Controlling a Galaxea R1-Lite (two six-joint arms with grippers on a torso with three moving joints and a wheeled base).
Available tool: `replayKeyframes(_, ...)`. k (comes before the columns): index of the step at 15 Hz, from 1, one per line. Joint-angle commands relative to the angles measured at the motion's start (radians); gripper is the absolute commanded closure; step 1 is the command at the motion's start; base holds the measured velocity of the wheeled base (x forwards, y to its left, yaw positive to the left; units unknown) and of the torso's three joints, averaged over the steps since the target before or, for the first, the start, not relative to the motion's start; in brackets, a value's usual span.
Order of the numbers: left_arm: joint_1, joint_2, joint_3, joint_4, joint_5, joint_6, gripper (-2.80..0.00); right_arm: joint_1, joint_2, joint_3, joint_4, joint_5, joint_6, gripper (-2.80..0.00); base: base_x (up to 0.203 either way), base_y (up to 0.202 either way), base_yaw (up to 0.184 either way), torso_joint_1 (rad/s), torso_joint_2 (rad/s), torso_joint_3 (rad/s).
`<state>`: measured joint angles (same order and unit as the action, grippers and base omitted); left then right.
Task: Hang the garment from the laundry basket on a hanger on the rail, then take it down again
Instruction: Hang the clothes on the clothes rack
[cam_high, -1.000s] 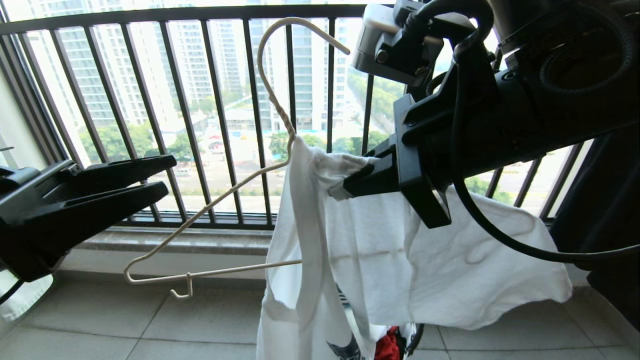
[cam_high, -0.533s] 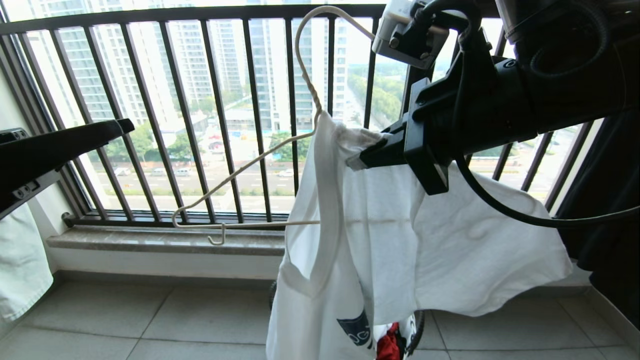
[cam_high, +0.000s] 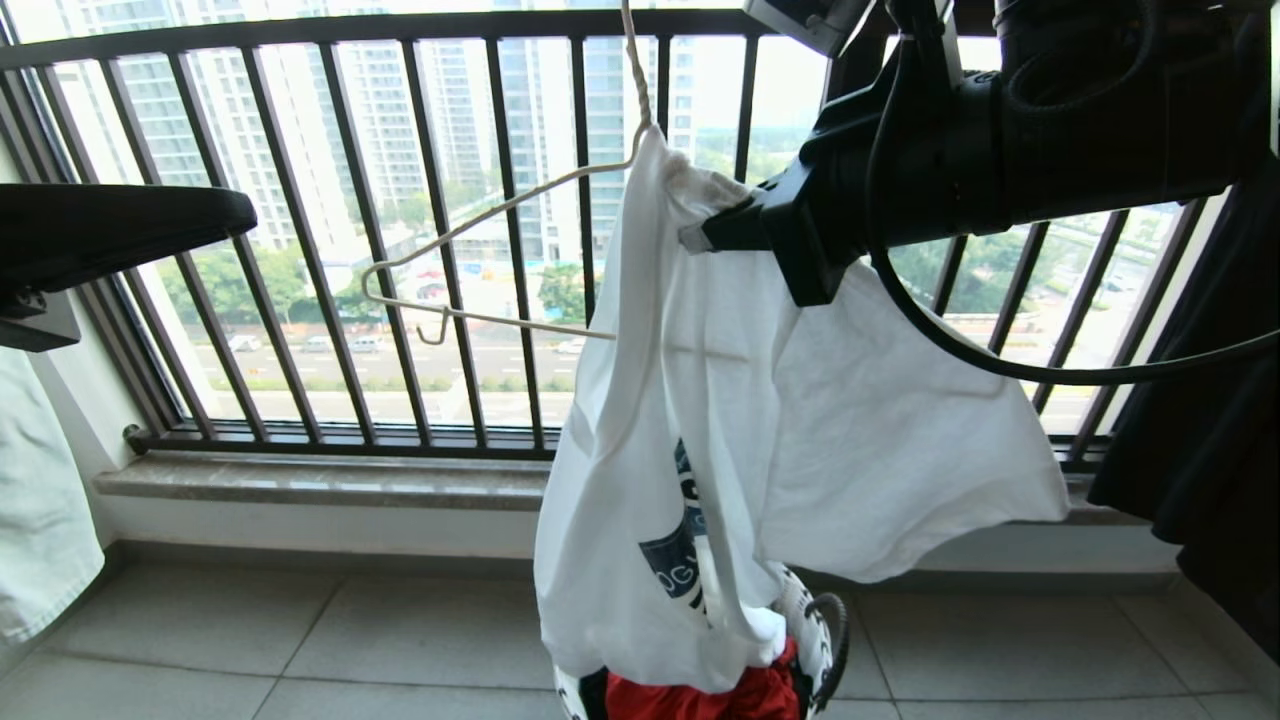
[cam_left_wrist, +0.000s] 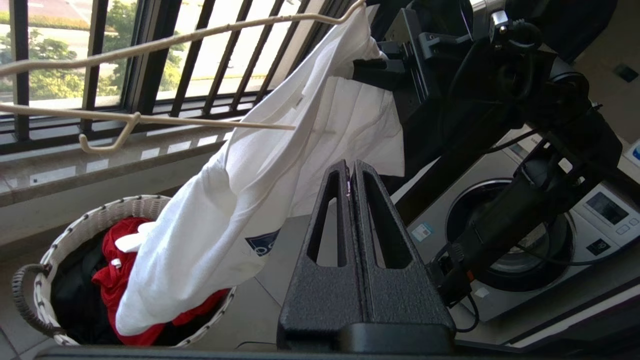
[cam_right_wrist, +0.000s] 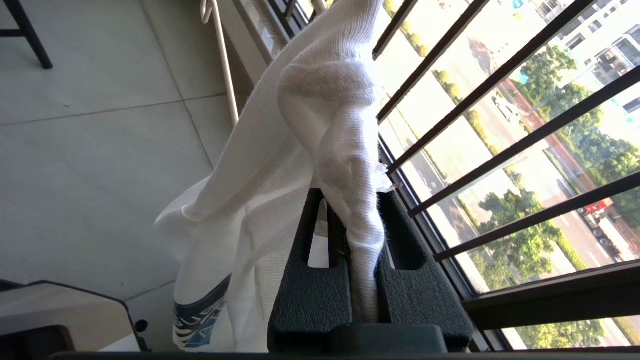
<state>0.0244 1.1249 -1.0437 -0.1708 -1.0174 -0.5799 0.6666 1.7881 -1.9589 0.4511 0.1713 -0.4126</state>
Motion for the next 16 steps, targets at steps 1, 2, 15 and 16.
replayKeyframes(1, -0.058, 0.013, -0.037, 0.119, 0.004, 0.021, 0.0, 0.001, 0.002, 0.0, -0.04, -0.028, 0.035, 0.0, 0.0, 0.0, 0.0, 0.0, 0.0, 0.0)
replayKeyframes(2, -0.089, 0.028, -0.039, 0.146, 0.029, 0.041, 0.0, 0.001, -0.001, 0.0, -0.055, -0.048, 0.058, 0.0, 0.0, 0.0, 0.0, 0.0, 0.0, 0.0)
replayKeyframes(15, -0.441, 0.209, 0.081, 0.017, 0.586, 0.175, -2.8, 0.079, -0.013, 0.003, -0.091, -0.084, 0.155, 0.0, 0.0, 0.0, 0.0, 0.0, 0.0, 0.0)
replayKeyframes(16, -0.459, 0.221, 0.083, 0.017, 0.589, 0.177, -2.8, 0.084, -0.013, 0.002, -0.091, -0.084, 0.155, 0.0, 0.0, 0.0, 0.0, 0.0, 0.0, 0.0)
